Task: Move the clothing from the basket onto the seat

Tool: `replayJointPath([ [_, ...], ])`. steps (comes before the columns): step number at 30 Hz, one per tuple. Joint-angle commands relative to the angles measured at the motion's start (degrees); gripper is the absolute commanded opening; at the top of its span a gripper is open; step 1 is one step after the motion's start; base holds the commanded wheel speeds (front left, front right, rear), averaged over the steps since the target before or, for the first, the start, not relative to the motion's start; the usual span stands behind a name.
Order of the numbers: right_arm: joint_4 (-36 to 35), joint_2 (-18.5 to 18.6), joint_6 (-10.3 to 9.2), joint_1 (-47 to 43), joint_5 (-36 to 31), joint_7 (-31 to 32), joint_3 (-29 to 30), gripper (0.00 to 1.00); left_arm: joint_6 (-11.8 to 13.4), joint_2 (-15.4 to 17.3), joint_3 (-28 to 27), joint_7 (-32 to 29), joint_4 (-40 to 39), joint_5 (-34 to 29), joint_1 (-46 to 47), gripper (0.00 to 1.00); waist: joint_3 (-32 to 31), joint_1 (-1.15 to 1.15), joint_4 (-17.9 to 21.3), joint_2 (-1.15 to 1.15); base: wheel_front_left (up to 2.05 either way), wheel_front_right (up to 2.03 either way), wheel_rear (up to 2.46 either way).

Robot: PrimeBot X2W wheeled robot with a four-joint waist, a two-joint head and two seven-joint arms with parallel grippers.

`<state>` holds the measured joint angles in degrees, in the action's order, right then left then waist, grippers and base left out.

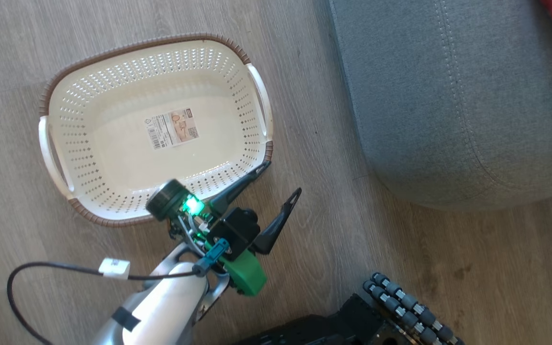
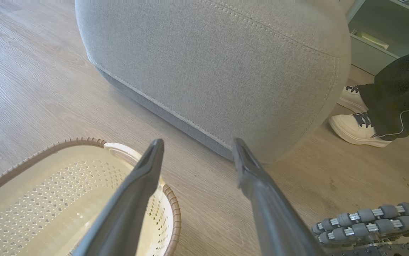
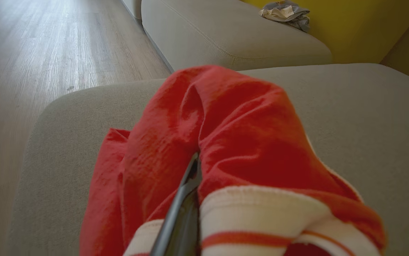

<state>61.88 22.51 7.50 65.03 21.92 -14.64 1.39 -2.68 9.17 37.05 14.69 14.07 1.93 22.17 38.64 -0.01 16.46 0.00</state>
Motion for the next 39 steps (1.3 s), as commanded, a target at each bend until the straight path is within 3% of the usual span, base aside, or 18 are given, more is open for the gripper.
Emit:
replayJointPath([
  [1,-0.7,0.7,-0.01,0.2,0.3,-0.4,-0.7,0.0,0.5,-0.5,-0.9,0.3,-1.7,-0.5,0.4,1.0,-0.1,0.01,0.0,0.0,0.0,0.0,0.0],
  [5,-0.6,1.2,-0.01,0.4,1.5,-0.4,-1.6,0.0,0.6,-0.6,-0.9,0.3,-1.4,-0.2,0.6,1.0,-0.6,0.01,0.3,0.0,0.0,0.0,0.0],
  [6,-1.1,1.5,-0.01,0.4,1.5,-0.4,-1.5,0.38,0.6,-0.6,-0.9,0.3,-1.4,-0.1,0.7,1.0,-0.8,0.01,0.4,0.0,0.0,0.0,0.0],
  [7,-1.6,1.7,-0.01,0.2,1.5,-0.4,-1.3,0.91,0.6,-0.6,-1.0,0.3,-1.3,0.0,0.7,1.0,-1.1,0.01,0.5,0.0,0.0,0.0,0.0],
  [8,-1.8,1.8,-0.01,0.1,1.5,-0.4,-1.3,1.0,0.6,-0.6,-1.0,0.3,-1.3,0.1,0.7,1.0,-1.5,0.01,0.6,0.0,0.0,0.0,0.0],
  [21,-1.1,3.6,-0.01,-3.2,0.3,-0.4,-8.6,1.0,0.4,-4.1,-0.1,0.3,-1.3,2.6,-0.9,1.0,-13.0,0.01,1.0,0.0,0.0,0.0,0.0],
  [26,0.7,3.1,-0.01,-3.9,3.6,-0.1,-13.4,1.0,0.8,-5.3,-0.8,0.3,-1.4,3.9,-2.2,1.0,-19.1,0.01,1.1,0.0,0.0,0.0,0.0],
  [33,-2.9,5.6,-0.01,-6.6,5.0,-0.2,-22.9,1.0,2.0,-6.1,-3.5,0.3,-3.1,6.0,-3.8,1.0,-26.9,0.01,0.6,0.0,0.0,0.0,0.0],
  [39,-9.0,6.5,-0.01,-9.5,7.7,-0.3,-25.3,1.0,3.0,-6.2,-5.6,0.3,-4.0,7.2,-6.3,1.0,-31.9,0.01,0.1,0.0,0.0,0.0,0.0],
])
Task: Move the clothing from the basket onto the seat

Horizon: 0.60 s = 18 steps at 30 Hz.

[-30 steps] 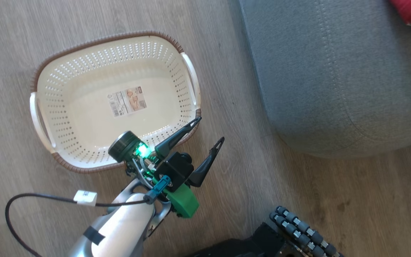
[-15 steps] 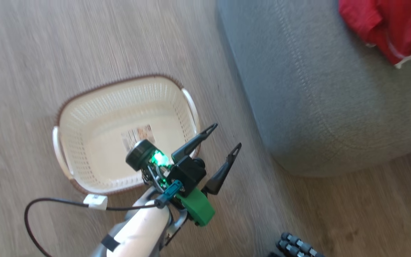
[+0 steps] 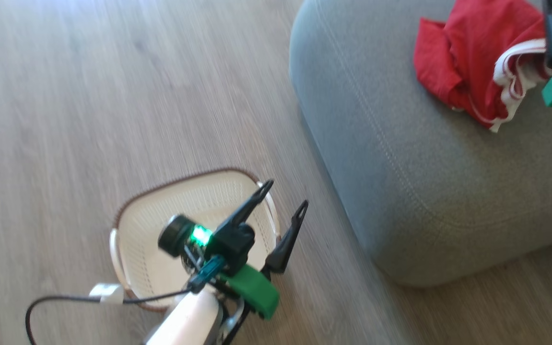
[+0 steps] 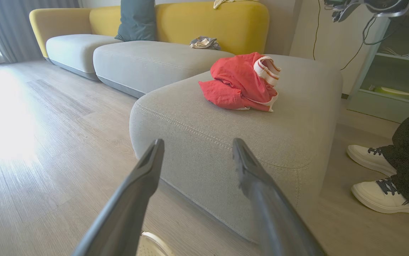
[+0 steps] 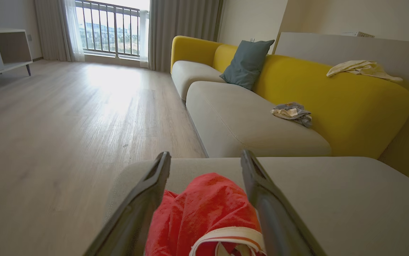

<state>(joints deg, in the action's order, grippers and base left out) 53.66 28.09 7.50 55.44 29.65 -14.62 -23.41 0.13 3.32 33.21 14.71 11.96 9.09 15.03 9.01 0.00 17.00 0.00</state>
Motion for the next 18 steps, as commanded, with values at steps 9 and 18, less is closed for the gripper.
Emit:
replayJointPath([
  [9,-18.9,1.0,-0.01,-10.1,6.2,-0.4,2.1,1.0,4.4,-0.4,-5.2,0.3,-5.2,4.1,-4.6,1.0,-8.0,0.0,-3.3,0.0,0.0,0.0,0.0],
  [18,-33.8,-1.5,-0.01,-24.4,4.9,-0.4,8.1,1.0,8.5,-0.4,-10.8,0.3,-6.8,6.0,-7.2,1.0,-10.8,0.0,-9.4,0.0,0.0,0.0,0.0],
])
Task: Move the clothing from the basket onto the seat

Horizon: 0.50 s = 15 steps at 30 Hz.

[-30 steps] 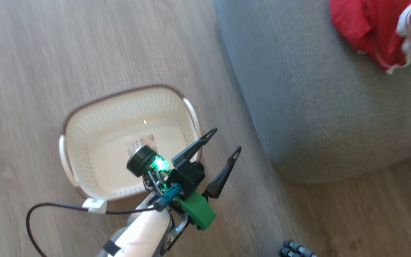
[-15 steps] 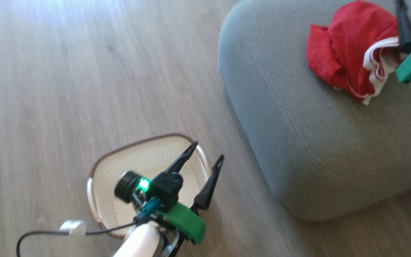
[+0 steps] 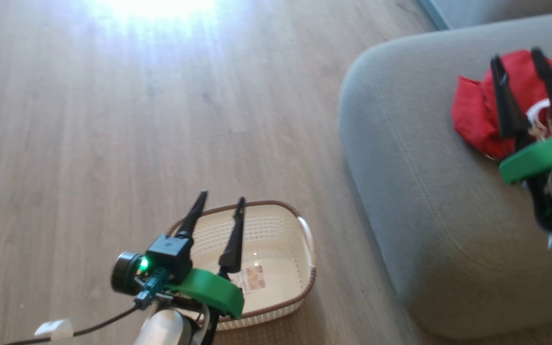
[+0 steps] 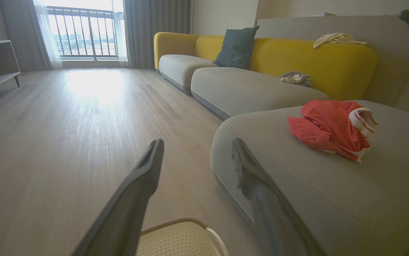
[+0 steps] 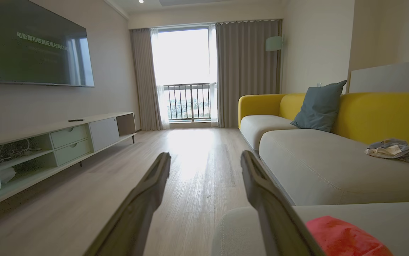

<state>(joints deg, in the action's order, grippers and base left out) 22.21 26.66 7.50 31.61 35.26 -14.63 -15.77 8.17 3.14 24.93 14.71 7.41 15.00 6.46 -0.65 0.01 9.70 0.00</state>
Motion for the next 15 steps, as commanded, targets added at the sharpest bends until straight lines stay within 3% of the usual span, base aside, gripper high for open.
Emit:
replayJointPath([
  [1,-3.6,-0.8,-0.01,-2.3,-1.1,-0.4,1.3,1.0,0.8,-0.3,-3.2,0.3,-2.3,-0.2,1.2,1.0,-1.3,-0.01,-2.8,0.0,0.0,0.0,0.0],
  [7,-9.6,-6.1,-0.01,-11.9,-2.8,-0.4,5.3,1.0,2.9,-0.3,-7.7,0.3,-2.8,-1.5,-0.6,1.0,-2.5,-0.01,-7.0,0.0,0.0,0.0,0.0],
  [15,-10.7,-12.1,-0.01,-21.5,-4.2,-0.4,8.6,1.0,3.8,-0.3,-10.7,0.3,-1.2,-1.9,-3.5,1.0,-3.9,-0.01,-10.8,0.0,0.0,0.0,0.0],
])
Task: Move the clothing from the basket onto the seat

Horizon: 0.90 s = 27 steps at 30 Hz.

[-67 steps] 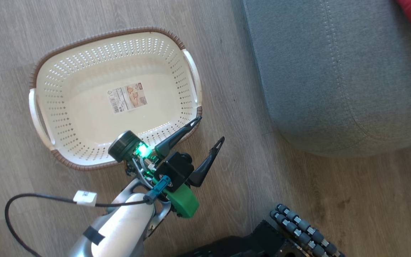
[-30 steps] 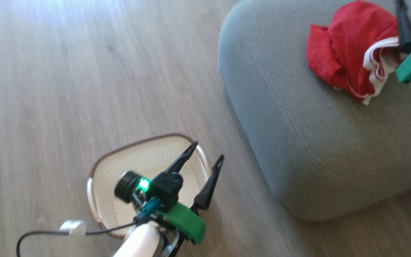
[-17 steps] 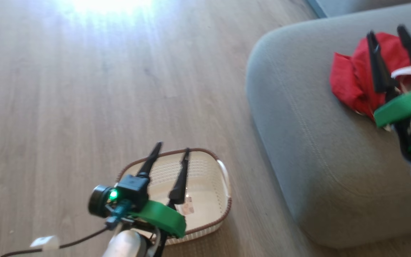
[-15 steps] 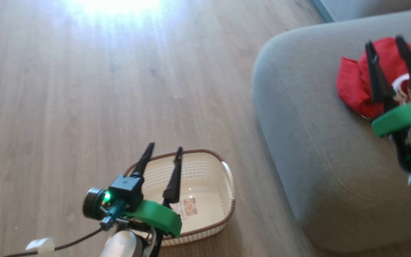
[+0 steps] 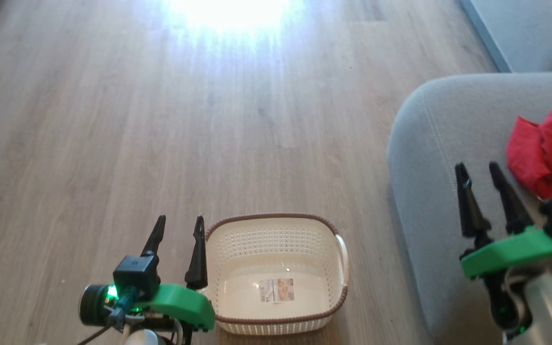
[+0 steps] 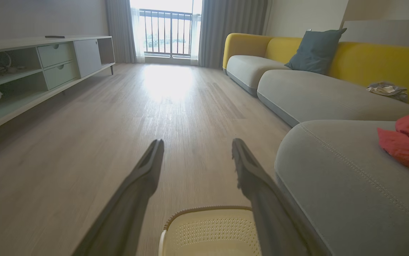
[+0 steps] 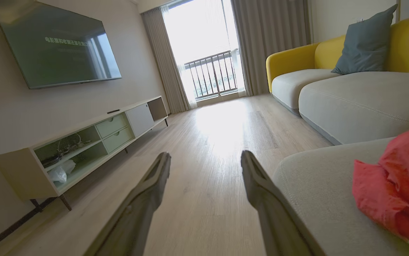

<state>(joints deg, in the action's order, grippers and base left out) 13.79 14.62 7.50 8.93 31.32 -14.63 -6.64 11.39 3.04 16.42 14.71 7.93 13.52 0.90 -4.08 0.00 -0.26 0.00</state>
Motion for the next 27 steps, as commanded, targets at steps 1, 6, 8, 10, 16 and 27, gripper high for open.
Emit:
replayJointPath([
  [1,-2.5,-0.7,-0.01,0.2,-0.5,-0.4,-0.1,1.0,0.4,-0.2,-2.3,0.3,-1.2,-0.3,1.7,1.0,-0.6,0.0,-1.3,0.0,0.0,0.0,0.0],
  [6,-2.7,-4.7,-0.01,-5.6,-2.5,-0.4,0.8,1.0,0.3,-0.2,-2.4,0.3,-0.1,-1.1,0.6,1.0,-0.9,0.0,-3.0,0.0,0.0,0.0,0.0],
  [8,-2.5,-5.9,-0.01,-7.0,-2.5,-0.4,1.1,1.0,0.4,-0.2,-2.6,0.3,0.2,-1.2,0.1,1.0,-1.0,0.0,-3.3,0.0,0.0,0.0,0.0],
  [10,-2.5,-6.4,-0.01,-7.5,-2.7,-0.4,1.2,1.0,0.5,-0.2,-2.7,0.3,0.3,-1.3,-0.1,1.0,-1.0,0.0,-3.5,0.0,0.0,0.0,0.0],
  [16,-2.9,-8.0,-0.01,-9.5,-3.2,-0.4,2.0,1.0,0.2,-0.2,-3.0,0.3,1.5,-1.3,-1.0,1.0,-1.2,0.0,-3.9,0.0,0.0,0.0,0.0],
  [27,-3.3,-9.0,-0.01,-10.3,-3.9,-0.4,3.2,1.0,-2.1,-0.2,-4.1,0.3,2.9,-0.1,-1.6,1.0,-1.4,0.0,-4.4,0.0,0.0,0.0,0.0],
])
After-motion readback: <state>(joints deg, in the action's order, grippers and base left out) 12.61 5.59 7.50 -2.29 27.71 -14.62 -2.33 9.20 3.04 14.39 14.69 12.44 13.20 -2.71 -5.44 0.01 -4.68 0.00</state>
